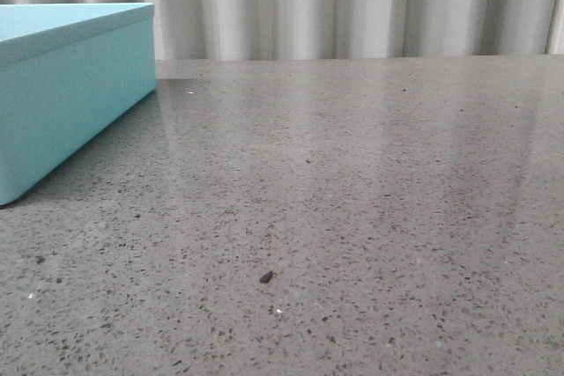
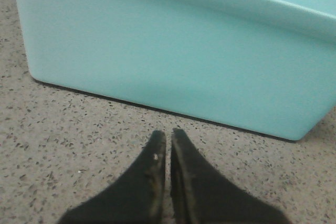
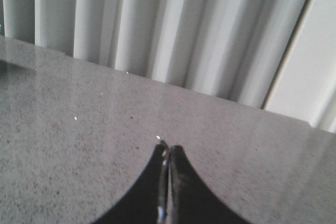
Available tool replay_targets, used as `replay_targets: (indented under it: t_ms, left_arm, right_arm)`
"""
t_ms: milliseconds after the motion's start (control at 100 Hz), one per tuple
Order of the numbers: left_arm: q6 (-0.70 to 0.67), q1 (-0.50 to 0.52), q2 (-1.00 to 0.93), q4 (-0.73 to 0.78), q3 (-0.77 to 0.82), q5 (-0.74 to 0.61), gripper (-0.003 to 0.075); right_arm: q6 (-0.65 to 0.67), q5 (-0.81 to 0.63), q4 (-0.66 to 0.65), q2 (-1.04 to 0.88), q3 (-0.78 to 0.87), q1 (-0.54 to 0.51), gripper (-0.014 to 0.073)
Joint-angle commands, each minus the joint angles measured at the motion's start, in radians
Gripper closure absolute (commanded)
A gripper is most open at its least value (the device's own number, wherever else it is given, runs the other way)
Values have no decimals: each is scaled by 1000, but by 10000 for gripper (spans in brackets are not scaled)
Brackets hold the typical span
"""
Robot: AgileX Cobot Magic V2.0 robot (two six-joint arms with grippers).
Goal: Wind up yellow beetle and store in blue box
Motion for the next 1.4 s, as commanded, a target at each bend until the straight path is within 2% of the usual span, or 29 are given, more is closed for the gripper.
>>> replay_targets:
  t_ms: [0,90,740,1110,1390]
  left_arm:
    - [-10,2,-32,-13,27,-40,741]
    - [-10,2,-32,-13,27,-40,741]
    - [-10,2,-32,-13,27,-40,741]
    - [-10,2,-32,-13,27,-40,741]
    - [-10,2,-32,-13,27,-40,741]
  right_arm:
    - [1,-261,39,12,76,-20,646]
    - [1,-270,77,-13,140,-28,646]
    - [9,-278,103,-190,460,-56,646]
    - [9,20,102,-260,460,-56,646]
    - [9,16,83,-264,460,-56,646]
